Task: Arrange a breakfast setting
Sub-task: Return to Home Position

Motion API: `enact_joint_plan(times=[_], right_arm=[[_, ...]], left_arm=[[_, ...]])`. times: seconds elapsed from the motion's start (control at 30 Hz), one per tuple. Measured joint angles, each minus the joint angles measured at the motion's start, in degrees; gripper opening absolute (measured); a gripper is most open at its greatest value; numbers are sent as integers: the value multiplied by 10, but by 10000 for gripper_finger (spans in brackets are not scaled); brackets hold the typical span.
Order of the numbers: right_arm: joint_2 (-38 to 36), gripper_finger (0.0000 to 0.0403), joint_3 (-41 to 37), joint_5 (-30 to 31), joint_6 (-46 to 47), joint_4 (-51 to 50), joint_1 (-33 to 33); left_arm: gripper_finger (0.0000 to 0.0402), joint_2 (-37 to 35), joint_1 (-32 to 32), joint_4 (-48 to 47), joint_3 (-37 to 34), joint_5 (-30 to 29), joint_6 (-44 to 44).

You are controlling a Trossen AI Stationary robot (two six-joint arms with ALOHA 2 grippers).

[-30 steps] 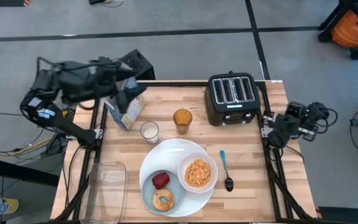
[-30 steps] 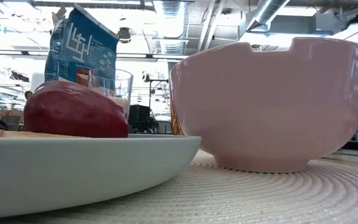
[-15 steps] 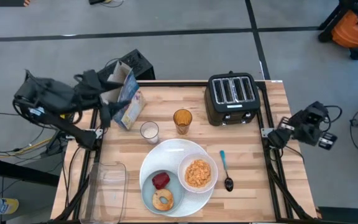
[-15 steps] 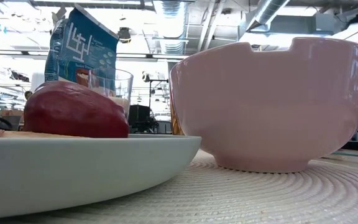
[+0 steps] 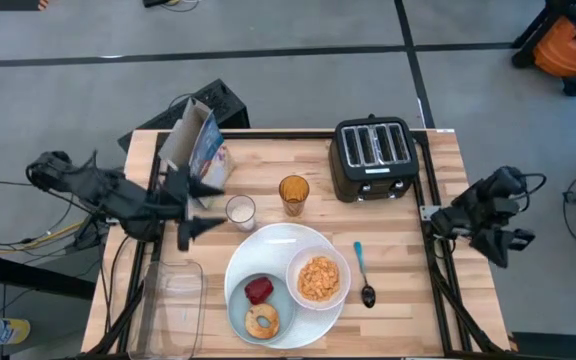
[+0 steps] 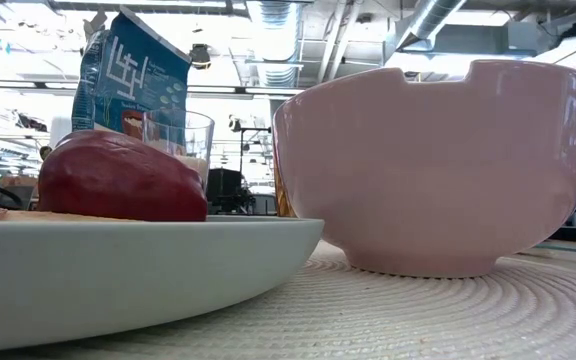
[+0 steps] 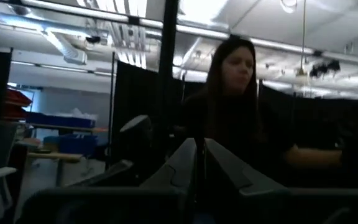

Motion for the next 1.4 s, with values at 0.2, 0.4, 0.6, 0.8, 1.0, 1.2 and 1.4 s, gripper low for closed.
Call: enact_joint_plan(times=[0.2,0.4,0.6,0.8,1.0,1.2,1.4], right_arm=[[0,56,0,3,-84,-115,0],[0,56,0,5,-176,-204,0],[0,56,0,19,-178,-263,0],[0,56,0,24,-250,-308,0],[0,56,0,43,-321,-364,0],[0,56,0,52,-386,-399,0],[0,56,0,52,-344,-398,0]], left_arm=[[322,-76,-29,205,-168,41,21],[322,-142,-43,285,-295,41,-22],[322,-196,-47,327,-386,42,-54],[322,-243,-47,358,-455,43,-24],[322,-304,-47,372,-513,82,-9],[322,-372,-47,360,-561,92,8],[322,-430,-46,317,-605,95,20]])
